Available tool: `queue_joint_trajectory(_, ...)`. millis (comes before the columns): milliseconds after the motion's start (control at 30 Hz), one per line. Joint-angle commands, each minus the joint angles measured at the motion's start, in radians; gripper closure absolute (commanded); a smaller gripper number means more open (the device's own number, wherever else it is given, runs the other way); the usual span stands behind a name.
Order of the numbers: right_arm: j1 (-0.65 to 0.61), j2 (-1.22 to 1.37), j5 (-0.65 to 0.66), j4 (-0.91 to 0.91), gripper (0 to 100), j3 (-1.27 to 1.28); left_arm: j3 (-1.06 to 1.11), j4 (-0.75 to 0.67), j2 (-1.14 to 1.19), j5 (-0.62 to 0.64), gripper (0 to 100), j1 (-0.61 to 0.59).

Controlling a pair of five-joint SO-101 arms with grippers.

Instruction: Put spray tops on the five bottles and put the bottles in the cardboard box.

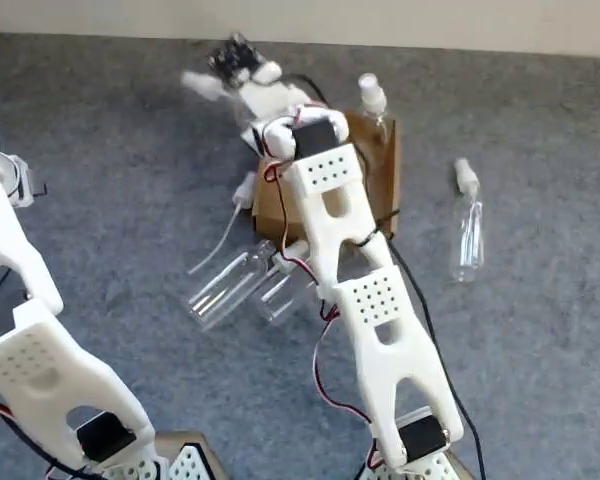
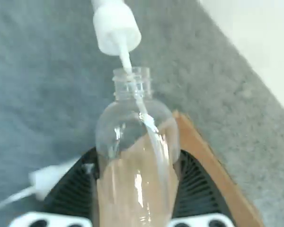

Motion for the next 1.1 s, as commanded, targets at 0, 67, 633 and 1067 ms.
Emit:
queue_joint_trajectory(0, -0.051, -0.234, -0.023, 0.162, 99.5, -0.156, -0.094, 0.051, -0.021, -0.003, 77, -0.019)
queue_joint_trajectory(67, -0.076, -0.314, -0.023, 0.262, 99.5, -0.154, -0.156, 0.138, -0.021, -0.003, 77, -0.015)
queue_joint_trajectory(633, -0.239, -0.842, -0.084, 0.404, 99.5, 0.021, -1.182, 0.792, -0.039, 0.069, 77, 0.415)
queue_joint_trajectory(1067, -0.143, -1.090, -0.259, 0.383, 99.5, 0.584, -0.659, 0.792, -0.628, 0.018, 77, 0.805)
